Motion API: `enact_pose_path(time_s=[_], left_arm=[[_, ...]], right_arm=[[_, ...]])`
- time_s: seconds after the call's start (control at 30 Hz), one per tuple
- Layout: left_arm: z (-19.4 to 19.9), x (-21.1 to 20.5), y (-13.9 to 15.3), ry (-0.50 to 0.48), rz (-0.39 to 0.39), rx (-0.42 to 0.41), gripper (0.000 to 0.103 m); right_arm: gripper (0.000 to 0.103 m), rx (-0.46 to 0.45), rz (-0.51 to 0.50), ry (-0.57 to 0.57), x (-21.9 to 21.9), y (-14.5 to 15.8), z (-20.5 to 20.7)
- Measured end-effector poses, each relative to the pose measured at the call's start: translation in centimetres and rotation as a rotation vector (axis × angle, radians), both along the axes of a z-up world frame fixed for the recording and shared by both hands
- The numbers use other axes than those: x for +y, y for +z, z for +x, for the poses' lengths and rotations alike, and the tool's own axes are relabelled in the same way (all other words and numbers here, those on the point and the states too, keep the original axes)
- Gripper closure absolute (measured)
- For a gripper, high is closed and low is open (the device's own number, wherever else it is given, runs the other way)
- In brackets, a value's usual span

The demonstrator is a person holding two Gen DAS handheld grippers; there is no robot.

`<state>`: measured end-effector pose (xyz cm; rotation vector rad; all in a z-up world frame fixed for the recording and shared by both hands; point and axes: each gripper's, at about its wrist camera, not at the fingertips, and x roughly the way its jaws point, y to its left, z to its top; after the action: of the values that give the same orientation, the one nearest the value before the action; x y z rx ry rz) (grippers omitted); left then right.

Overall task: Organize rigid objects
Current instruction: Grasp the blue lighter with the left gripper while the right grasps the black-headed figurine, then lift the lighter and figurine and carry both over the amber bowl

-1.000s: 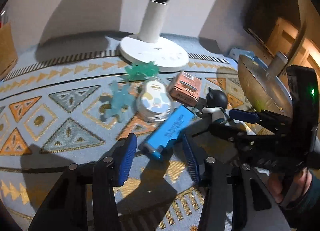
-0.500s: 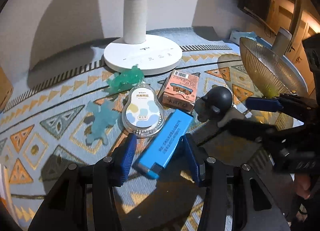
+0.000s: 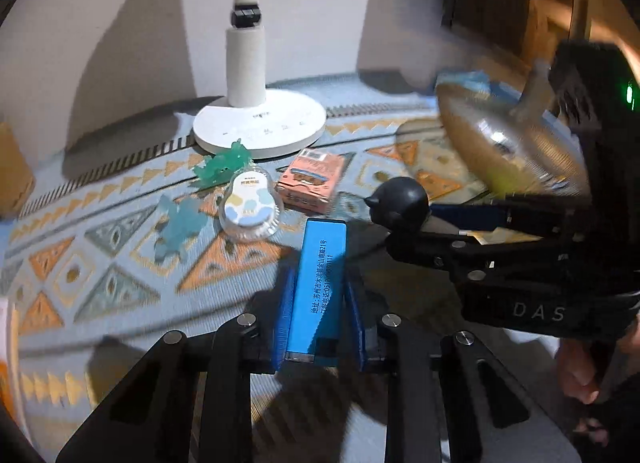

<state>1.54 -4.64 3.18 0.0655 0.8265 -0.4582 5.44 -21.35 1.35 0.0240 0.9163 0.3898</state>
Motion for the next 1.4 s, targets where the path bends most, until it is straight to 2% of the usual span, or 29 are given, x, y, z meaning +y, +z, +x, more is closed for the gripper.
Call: enact_pose_path(time_s=[0.1, 0.2, 0.33, 0.43, 0.53, 0.6, 0.67, 0.73, 0.77, 0.93, 1.0, 1.03, 1.07, 1.1, 1.13, 1.17, 1.27, 1.4], left_arm=[[-3.2, 0.8, 1.1, 0.031, -0.027, -0.022, 0.081], [-6.6, 1.2, 1.0, 0.069, -0.05, 0.006, 0.081], [-9.0, 1.0, -0.3, 0.119, -0.027, 0.025, 0.081], [-9.5, 0.6, -1.5, 0.151, 0.001, 0.028, 0.081], [-9.6, 0.0, -1.6, 0.164, 0.051, 0.018, 0.08], [-9.1, -0.1, -2.3, 0.154, 0.074, 0.046, 0.079], [-9.2, -0.2, -2.2, 0.141, 0.075, 0.039, 0.068], [-9.3, -0.5, -2.3, 0.136, 0.091, 0.027, 0.065], [-9.4, -0.7, -2.3, 0.136, 0.111, 0.02, 0.065], [-9.3, -0.6, -2.2, 0.138, 0.107, 0.022, 0.065], [-9.4, -0.7, -2.2, 0.139, 0.118, 0.019, 0.069], [-9.4, -0.9, -2.2, 0.143, 0.127, 0.012, 0.075], [-9.5, -1.1, -2.2, 0.146, 0.137, 0.004, 0.082], [-9.6, -1.2, -2.2, 0.142, 0.144, 0.0, 0.082], [-9.7, -1.3, -2.1, 0.141, 0.15, -0.003, 0.082], [-9.9, -1.3, -1.8, 0.139, 0.147, -0.013, 0.082], [-10.1, -1.4, -0.4, 0.13, 0.11, -0.028, 0.082], [-9.8, -2.7, 4.9, 0.09, 0.054, -0.131, 0.082]], right_arm=[[0.057, -0.022, 0.029, 0.017, -1.0, 1.4, -3.3], [0.057, -0.019, 0.028, 0.042, -1.9, 1.8, -6.7], [0.057, 0.02, 0.006, 0.06, -3.5, 0.3, -10.8], [0.057, -0.005, -0.044, 0.069, -3.9, -1.1, -12.6], [0.057, -0.039, -0.096, 0.099, -3.7, -1.9, -13.5], [0.057, -0.047, -0.1, 0.106, -3.8, -2.3, -13.6], [0.057, -0.045, -0.087, 0.096, -4.0, -2.4, -13.7], [0.049, -0.017, -0.057, 0.093, -4.3, -2.3, -13.6], [0.039, -0.01, -0.045, 0.092, -4.4, -2.3, -13.7], [0.038, -0.025, -0.031, 0.059, -4.5, -2.5, -13.9], [0.038, -0.029, -0.034, 0.043, -4.3, -2.5, -13.8], [0.039, -0.038, -0.053, 0.027, -3.9, -2.5, -13.8], [0.052, -0.048, -0.079, 0.02, -3.6, -2.5, -13.7], [0.058, -0.064, -0.11, 0.02, -3.2, -2.4, -13.8], [0.058, -0.076, -0.13, 0.027, -2.8, -2.4, -14.0], [0.058, -0.075, -0.12, 0.037, -2.7, -2.3, -14.1], [0.058, -0.031, 0.0, 0.074, -3.0, -1.7, -14.0], [0.058, -0.086, 0.065, 0.036, -5.3, 2.0, -14.0]])
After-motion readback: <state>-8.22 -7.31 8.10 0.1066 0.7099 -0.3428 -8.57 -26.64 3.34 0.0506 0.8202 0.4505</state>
